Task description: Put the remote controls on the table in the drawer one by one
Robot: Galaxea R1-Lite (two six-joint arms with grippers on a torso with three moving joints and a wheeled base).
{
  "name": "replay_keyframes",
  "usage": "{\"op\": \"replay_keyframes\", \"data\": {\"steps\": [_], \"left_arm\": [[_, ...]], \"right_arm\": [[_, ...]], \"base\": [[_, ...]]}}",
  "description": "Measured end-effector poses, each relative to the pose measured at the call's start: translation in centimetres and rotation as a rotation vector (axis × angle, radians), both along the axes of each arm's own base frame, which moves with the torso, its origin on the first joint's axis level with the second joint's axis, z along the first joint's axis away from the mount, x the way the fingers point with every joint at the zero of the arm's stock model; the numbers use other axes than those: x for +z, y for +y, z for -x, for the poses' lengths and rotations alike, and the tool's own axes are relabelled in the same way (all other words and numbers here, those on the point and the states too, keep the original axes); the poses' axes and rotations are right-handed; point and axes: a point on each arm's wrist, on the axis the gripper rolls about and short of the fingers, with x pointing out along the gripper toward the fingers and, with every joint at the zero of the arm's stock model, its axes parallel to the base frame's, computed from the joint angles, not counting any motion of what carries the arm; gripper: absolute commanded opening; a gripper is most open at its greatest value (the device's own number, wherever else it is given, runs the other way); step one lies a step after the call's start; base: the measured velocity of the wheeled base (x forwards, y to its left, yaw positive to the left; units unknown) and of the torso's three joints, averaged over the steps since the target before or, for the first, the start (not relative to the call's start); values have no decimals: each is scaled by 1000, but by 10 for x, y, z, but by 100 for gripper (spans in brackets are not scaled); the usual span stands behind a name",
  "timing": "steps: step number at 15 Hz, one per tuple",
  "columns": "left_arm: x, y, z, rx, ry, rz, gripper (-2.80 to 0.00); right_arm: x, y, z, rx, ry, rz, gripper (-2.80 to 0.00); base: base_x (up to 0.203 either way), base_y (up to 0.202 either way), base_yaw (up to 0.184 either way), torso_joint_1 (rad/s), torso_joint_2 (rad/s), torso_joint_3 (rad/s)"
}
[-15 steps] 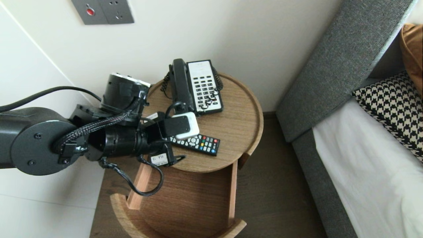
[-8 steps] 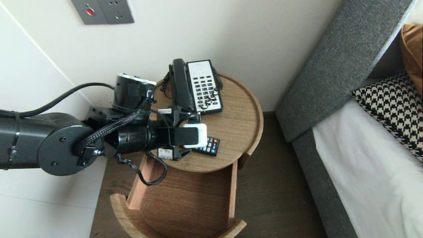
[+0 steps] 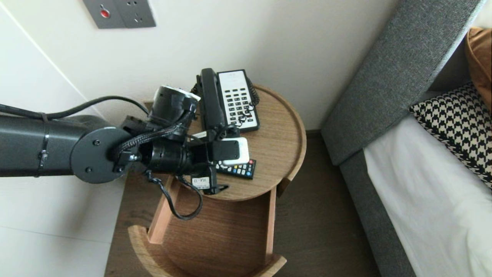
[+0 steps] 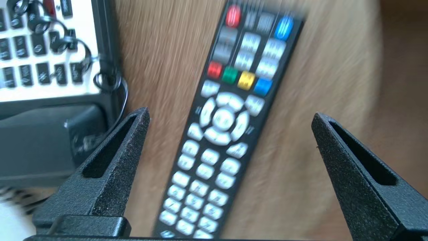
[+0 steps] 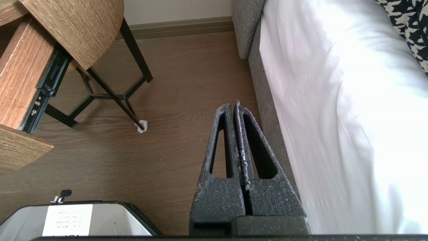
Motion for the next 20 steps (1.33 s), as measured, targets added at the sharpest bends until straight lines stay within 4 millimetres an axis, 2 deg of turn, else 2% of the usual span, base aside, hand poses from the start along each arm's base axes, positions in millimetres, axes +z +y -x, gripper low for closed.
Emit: {"op": "replay_keyframes", "data": {"steps": [2,7,11,13,16,20], "left_arm": [[8,-7,-3,4,94,30,0],[4,-16,-10,-33,220,-2,0],[16,-27,-24,-60,260,26,0],[15,-30,-28,-68,325,29,0],[17,-31,-43,-49,300,57,0],[9,-34,-55,-35,289,59,0]], "right_arm": [[0,0,0,0,0,0,-280],[0,0,0,0,0,0,-280],[0,0,0,0,0,0,-280],[0,0,0,0,0,0,-280],[0,0,0,0,0,0,-280],[0,0,0,1,0,0,-280]], "base": [[0,0,0,0,0,0],[0,0,0,0,0,0],[0,0,0,0,0,0],[0,0,0,0,0,0],[0,0,0,0,0,0],[0,0,0,0,0,0]]}}
